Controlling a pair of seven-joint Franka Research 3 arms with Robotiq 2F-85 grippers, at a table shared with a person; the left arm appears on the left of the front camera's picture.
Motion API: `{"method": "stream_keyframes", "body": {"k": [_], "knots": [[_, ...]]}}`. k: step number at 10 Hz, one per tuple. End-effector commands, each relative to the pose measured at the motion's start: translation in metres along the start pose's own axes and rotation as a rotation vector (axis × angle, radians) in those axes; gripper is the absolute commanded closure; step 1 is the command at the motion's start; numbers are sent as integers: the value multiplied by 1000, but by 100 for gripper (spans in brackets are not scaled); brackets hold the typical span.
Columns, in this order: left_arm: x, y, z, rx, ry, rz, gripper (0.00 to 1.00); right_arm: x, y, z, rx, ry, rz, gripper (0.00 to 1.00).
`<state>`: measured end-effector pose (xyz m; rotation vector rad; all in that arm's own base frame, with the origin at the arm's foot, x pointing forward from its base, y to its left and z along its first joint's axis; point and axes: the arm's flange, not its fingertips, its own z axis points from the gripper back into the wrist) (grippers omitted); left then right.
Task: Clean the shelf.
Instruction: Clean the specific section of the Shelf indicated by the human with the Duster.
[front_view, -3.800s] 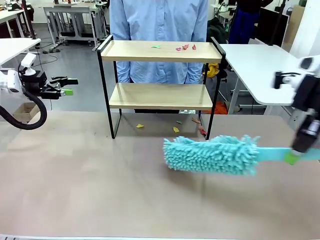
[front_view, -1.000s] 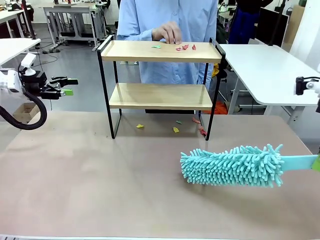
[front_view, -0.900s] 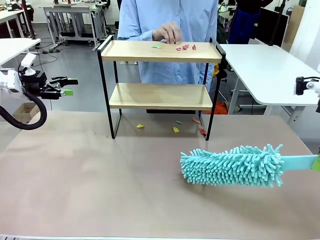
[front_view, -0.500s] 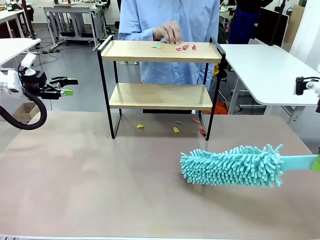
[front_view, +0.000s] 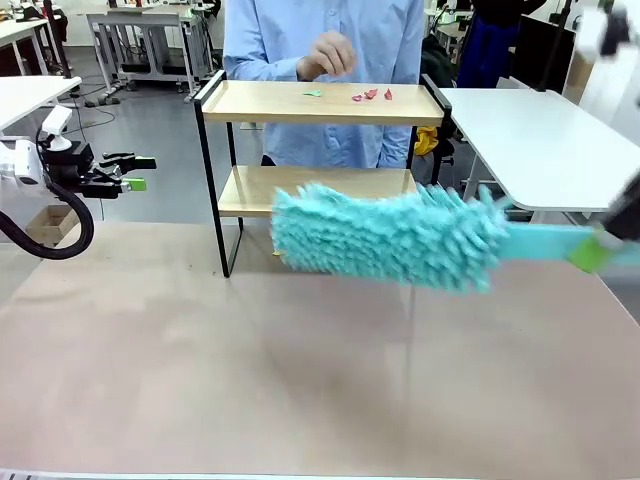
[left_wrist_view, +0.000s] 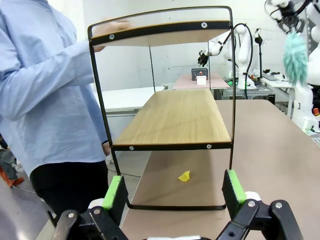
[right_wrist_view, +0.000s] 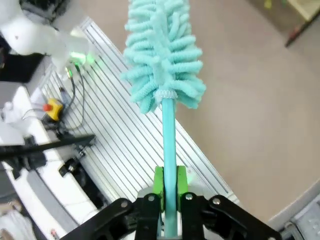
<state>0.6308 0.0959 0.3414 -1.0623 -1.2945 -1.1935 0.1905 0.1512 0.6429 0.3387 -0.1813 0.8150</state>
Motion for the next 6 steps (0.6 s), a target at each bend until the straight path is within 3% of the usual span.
{"method": "stream_keyframes", "body": {"k": [1, 3, 4, 6], "knots": [[4, 0, -1, 0, 6, -5, 0, 39, 49, 0, -30, -112, -112, 87], [4, 0, -1, 0, 6, -5, 0, 86, 104, -5, -45, -275, -371, 87], [4, 0, -1, 0, 6, -5, 0, 113, 118, -11, -105, -352, -494, 87], [4, 0, -1, 0, 6, -5, 0, 167, 120, -19, -88, -424, -680, 87]]}}
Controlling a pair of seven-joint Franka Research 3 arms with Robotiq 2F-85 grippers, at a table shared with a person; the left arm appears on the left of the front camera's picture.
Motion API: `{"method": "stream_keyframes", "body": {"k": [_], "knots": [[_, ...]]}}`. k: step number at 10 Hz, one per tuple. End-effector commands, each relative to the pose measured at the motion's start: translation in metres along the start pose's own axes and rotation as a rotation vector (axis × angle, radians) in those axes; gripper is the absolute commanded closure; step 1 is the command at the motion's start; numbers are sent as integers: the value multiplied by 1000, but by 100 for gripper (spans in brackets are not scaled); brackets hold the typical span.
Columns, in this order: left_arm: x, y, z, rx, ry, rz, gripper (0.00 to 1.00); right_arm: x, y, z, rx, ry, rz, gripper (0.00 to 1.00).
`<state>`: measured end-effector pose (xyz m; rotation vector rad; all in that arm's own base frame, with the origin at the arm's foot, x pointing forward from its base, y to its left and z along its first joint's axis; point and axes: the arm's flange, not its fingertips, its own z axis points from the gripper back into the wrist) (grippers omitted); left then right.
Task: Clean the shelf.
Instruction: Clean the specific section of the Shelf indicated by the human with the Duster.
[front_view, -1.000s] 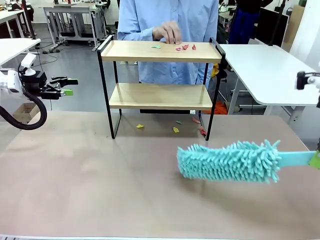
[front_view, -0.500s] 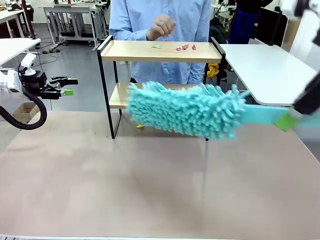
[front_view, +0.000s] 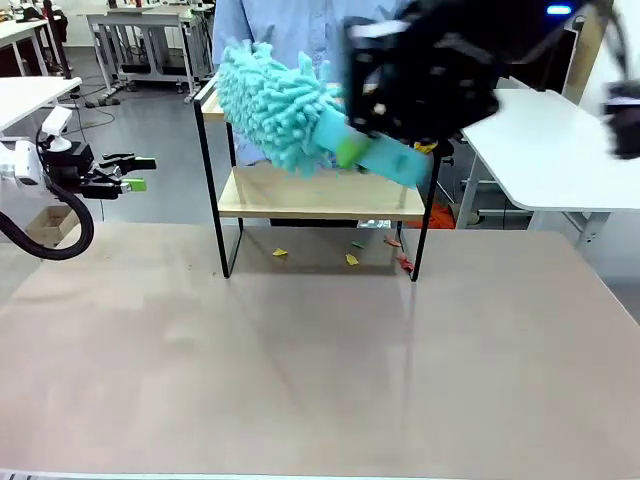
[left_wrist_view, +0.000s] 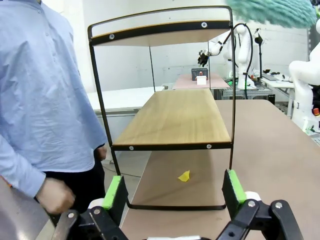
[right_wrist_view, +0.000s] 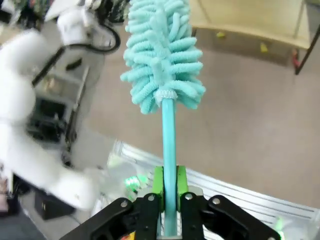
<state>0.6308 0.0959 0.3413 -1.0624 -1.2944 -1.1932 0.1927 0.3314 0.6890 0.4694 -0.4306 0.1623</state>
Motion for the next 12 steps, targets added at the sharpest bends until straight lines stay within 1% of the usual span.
{"method": "stream_keyframes", "body": {"k": [1, 2, 3, 7, 8, 9, 10, 12], "knots": [[4, 0, -1, 0, 6, -5, 0, 45, 18, -13, -23, -60, -160, 87], [4, 0, -1, 0, 6, -5, 0, 57, 9, -12, 32, 33, -174, 87], [4, 0, -1, 0, 6, -5, 0, 23, 6, -13, -5, -30, -89, 87], [4, 0, -1, 0, 6, -5, 0, 23, 6, -13, -5, -30, -89, 87], [4, 0, -1, 0, 6, -5, 0, 25, 13, -15, -7, -3, -68, 87], [4, 0, -1, 0, 6, -5, 0, 47, 38, -24, -80, -75, -86, 87], [4, 0, -1, 0, 6, -5, 0, 70, 52, -33, -131, -114, -90, 87], [4, 0, -1, 0, 6, -5, 0, 105, 70, -56, -165, -140, -113, 87]]}}
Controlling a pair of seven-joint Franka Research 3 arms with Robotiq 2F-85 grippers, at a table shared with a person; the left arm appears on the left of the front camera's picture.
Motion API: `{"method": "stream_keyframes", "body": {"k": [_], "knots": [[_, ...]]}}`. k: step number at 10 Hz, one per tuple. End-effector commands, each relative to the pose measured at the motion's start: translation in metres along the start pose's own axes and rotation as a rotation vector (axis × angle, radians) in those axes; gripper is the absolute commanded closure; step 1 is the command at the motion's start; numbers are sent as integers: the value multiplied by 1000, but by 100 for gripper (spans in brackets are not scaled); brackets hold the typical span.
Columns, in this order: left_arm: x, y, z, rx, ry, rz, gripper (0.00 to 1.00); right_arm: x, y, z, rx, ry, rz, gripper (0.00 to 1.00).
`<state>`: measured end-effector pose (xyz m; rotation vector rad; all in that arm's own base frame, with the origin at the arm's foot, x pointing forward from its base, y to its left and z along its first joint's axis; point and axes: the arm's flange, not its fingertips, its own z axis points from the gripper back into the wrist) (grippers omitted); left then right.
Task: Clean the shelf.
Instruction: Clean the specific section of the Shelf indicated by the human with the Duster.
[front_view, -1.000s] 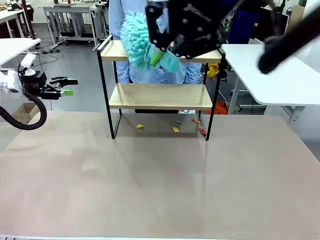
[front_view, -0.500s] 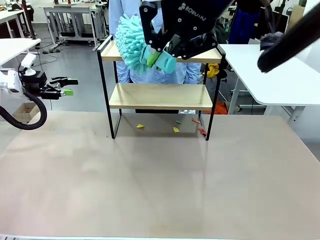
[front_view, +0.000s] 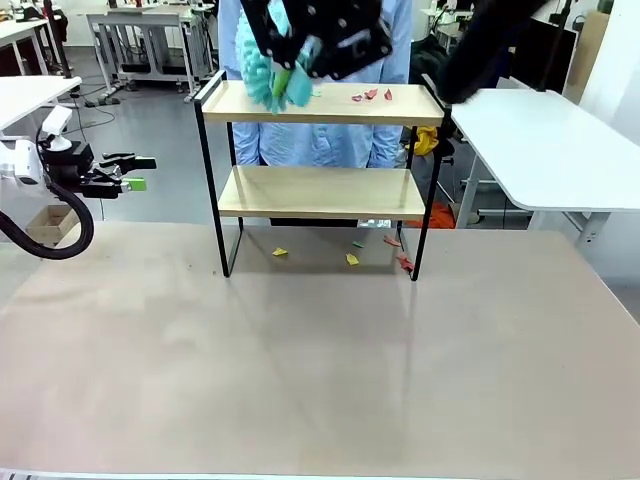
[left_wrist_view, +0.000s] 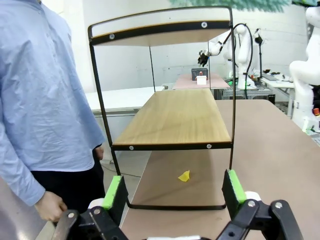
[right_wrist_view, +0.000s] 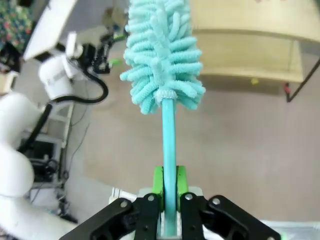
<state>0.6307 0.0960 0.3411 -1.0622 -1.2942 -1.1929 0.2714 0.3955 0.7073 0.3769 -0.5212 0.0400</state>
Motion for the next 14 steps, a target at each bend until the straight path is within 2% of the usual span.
{"method": "stream_keyframes", "body": {"k": [1, 5, 7, 12, 14], "knots": [[4, 0, -1, -1, 6, -5, 0, 34, 37, -25, -45, -38, -65, 87], [4, 0, -1, -1, 6, -5, 0, 69, 79, -74, -50, -42, -96, 87], [4, 0, -1, -1, 6, -5, 0, 73, 92, -88, -73, -26, -102, 87], [4, 0, -1, -1, 6, -5, 0, 72, 91, -115, -64, 98, -88, 87], [4, 0, -1, -1, 6, -5, 0, 66, 80, -121, -75, 61, -86, 87]]}}
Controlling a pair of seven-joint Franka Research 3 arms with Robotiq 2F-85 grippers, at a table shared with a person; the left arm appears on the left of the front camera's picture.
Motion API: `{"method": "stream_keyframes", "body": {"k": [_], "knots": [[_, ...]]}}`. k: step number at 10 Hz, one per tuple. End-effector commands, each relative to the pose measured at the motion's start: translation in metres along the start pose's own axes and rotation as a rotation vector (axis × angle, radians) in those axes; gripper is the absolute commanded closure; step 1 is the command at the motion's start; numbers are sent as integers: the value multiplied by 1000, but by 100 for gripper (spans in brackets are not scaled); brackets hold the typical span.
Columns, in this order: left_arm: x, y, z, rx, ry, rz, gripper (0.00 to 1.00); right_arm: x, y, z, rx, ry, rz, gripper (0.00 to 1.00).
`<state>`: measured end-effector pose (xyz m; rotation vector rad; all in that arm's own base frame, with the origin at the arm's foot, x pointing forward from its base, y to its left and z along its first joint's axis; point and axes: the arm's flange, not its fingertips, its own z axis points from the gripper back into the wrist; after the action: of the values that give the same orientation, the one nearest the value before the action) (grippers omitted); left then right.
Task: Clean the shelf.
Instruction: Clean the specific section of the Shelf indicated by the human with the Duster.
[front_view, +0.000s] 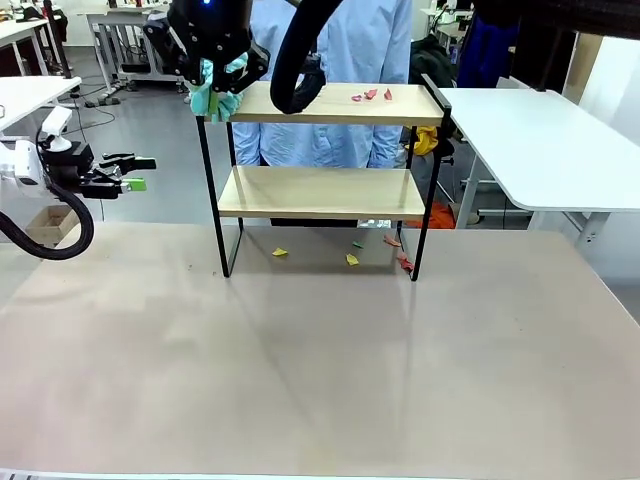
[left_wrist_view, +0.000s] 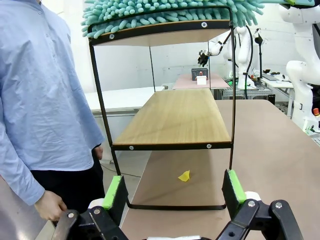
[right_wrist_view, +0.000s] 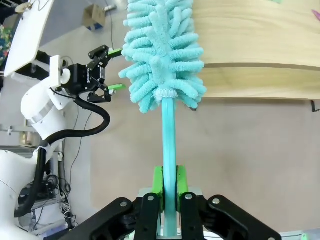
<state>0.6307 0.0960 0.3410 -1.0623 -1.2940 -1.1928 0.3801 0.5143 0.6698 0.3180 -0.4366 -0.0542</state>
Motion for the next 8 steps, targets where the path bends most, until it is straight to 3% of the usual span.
{"method": "stream_keyframes", "body": {"k": [1, 3, 8], "knots": [[4, 0, -1, -1, 6, -6, 0, -3, -4, 3, 7, -7, 4, 87], [4, 0, -1, -1, 6, -6, 0, 6, -15, -2, -25, 37, 3, 87], [4, 0, -1, -1, 6, -6, 0, 23, -124, 1, -36, 133, -90, 87]]}}
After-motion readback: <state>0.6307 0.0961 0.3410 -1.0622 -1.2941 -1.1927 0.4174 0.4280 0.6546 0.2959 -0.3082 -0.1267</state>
